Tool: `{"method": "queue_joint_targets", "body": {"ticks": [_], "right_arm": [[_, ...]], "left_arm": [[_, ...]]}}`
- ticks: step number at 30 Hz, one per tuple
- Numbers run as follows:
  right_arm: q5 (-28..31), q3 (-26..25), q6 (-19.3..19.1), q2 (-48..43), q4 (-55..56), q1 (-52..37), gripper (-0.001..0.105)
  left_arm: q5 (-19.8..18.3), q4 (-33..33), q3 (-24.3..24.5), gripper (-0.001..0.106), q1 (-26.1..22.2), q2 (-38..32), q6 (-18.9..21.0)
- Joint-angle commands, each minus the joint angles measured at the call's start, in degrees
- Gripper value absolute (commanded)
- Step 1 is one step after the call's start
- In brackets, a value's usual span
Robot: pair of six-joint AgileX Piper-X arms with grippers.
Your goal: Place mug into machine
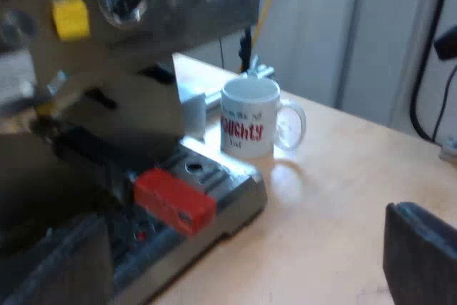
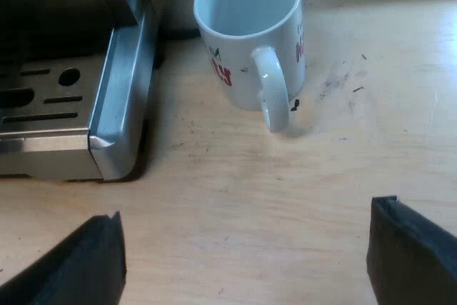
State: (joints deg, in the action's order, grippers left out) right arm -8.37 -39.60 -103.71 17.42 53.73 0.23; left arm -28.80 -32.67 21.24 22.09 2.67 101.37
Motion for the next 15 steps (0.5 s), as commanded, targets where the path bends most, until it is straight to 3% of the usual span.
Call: {"method": "queue_joint_targets", "body": {"ticks": [1,9,15], "right_arm": [[-0.38,1.55,-0.69,0.26,-1.09,0.02,0.071],[-0.38,3.26,-0.58,0.26,-2.52,0.02,0.071],[-0.38,7.70,-0.58,0.39,-8.23,0.02,0.071]], "left_arm": [[-1.21,4.22,-3.34,0.078,0.19,0.18,-0.04],[-1.21,11.22,-10.91,0.078,0.19,0.28,-0.04],[-1.21,11.15,-11.23,0.078,0.19,0.28,-0.04]]}}
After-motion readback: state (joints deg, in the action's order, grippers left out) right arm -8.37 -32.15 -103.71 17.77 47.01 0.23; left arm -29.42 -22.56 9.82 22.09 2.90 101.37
